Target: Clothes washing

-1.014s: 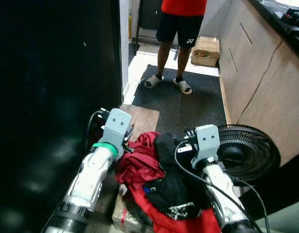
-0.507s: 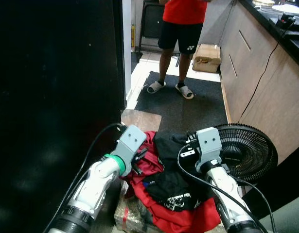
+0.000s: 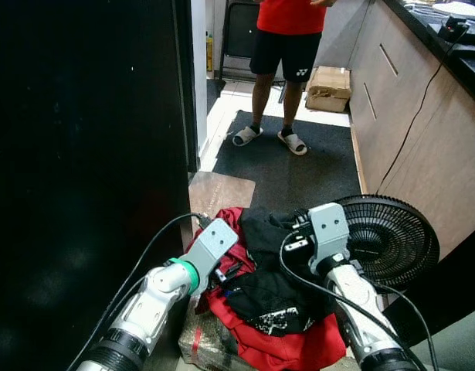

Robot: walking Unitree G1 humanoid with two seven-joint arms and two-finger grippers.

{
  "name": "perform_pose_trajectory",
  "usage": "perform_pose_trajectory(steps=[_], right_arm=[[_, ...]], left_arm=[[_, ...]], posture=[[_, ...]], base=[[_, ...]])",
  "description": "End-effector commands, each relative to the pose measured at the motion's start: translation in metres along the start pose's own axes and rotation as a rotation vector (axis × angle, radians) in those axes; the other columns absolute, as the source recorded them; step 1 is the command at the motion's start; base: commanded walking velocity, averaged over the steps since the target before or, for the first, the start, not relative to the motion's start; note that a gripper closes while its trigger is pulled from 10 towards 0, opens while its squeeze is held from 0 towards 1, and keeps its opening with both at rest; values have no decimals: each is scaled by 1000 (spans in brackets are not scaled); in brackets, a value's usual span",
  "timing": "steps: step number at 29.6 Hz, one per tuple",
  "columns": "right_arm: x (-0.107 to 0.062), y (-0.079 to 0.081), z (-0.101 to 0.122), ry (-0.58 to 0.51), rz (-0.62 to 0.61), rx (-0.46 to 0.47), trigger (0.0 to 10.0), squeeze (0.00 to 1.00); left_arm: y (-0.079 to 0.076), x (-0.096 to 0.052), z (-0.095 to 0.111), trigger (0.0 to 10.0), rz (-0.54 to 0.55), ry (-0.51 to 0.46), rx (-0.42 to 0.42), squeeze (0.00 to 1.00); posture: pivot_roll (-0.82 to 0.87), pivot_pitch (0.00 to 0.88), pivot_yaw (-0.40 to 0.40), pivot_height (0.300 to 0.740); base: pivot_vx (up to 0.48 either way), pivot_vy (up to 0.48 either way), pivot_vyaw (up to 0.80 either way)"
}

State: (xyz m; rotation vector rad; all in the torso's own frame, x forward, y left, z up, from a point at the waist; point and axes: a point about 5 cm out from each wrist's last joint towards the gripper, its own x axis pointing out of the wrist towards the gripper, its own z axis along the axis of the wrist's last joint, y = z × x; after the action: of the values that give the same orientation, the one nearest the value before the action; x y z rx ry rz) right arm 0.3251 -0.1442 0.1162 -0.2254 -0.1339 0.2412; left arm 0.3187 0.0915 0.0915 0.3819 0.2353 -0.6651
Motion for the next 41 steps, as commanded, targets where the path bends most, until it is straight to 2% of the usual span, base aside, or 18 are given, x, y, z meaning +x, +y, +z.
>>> perform_pose_trajectory(steps=[1, 2, 3, 4, 7, 14, 16, 18, 22, 23, 29, 32, 33, 35, 36, 38, 40, 41], right_arm=[[0, 2, -2, 4, 16, 6, 10000, 0], [3, 6, 1, -7, 35, 18, 10000, 0], [3, 6, 1, -7, 35, 18, 10000, 0], [8, 16, 5, -20, 69, 31, 10000, 0], [12, 23, 4, -12, 76, 34, 10000, 0], [17, 22, -1, 26, 42, 38, 10000, 0], [18, 20, -2, 30, 36, 39, 10000, 0], [18, 11, 1, 18, 18, 27, 10000, 0], [17, 3, 4, 0, 14, 7, 10000, 0], [16, 1, 4, -3, 30, -15, 10000, 992], [11, -5, 0, 13, 35, -28, 10000, 1000], [2, -14, -13, 69, 30, -31, 10000, 1000], [-1, -14, -22, 114, 67, -13, 10000, 1000], [-1, -14, -22, 114, 67, -13, 10000, 1000], [-2, -13, -28, 143, 94, 2, 10000, 1000], [-4, 3, -38, 212, 236, 56, 10000, 1000], [-4, 3, -38, 212, 236, 56, 10000, 1000], [-7, 13, -44, 250, 304, 68, 10000, 1000]], left_arm=[[-4, 0, -9, 10000, 3, 31, -1, 1000], [-2, -1, -11, 10000, 29, 34, -12, 667], [-2, -1, -11, 10000, 29, 34, -12, 667], [5, -4, -11, 10000, 66, 32, -33, 0], [7, -6, -11, 10000, 47, 31, -29, 0], [1, -5, -17, 10000, -8, 44, 10, 0], [1, -3, -16, 10000, -7, 38, 7, 0], [4, 1, -5, 10000, 19, -2, -32, 0], [8, 2, 4, 10000, 33, -32, -50, 0], [10, 1, 6, 10000, 36, -38, -48, 0], [11, 1, 7, 10000, 37, -45, -44, 0], [9, 3, 9, 10000, 33, -49, -43, 0], [8, 4, 8, 10000, 31, -49, -45, 0], [8, 4, 8, 10000, 31, -49, -45, 0], [8, 4, 7, 10000, 30, -48, -47, 0], [8, 5, 6, 10000, 32, -43, -48, 0], [8, 5, 6, 10000, 32, -43, -48, 0], [8, 5, 5, 10000, 34, -42, -49, 0]], posture=[[61, 73, 4, 740], [60, 76, 2, 740], [60, 76, 2, 740], [71, 82, -4, 740], [77, 85, -6, 740], [95, 96, -15, 740], [97, 96, -16, 740], [90, 92, -12, 740], [83, 87, -8, 740], [75, 80, -2, 740], [75, 80, -2, 740], [70, 73, 2, 740], [62, 70, 9, 740], [62, 70, 9, 740], [62, 70, 9, 740], [62, 70, 9, 740], [62, 70, 9, 740], [69, 69, 4, 740]], base=[[0, 0, 0], [0, 0, 0], [0, 0, 0], [0, 0, 0], [0, 0, 0], [0, 0, 0], [0, 0, 0], [0, 0, 0], [0, 0, 0], [0, 0, 0], [0, 0, 0], [0, 0, 0], [0, 0, 0], [0, 0, 0], [0, 0, 0], [0, 0, 0], [0, 0, 0], [0, 0, 0]])
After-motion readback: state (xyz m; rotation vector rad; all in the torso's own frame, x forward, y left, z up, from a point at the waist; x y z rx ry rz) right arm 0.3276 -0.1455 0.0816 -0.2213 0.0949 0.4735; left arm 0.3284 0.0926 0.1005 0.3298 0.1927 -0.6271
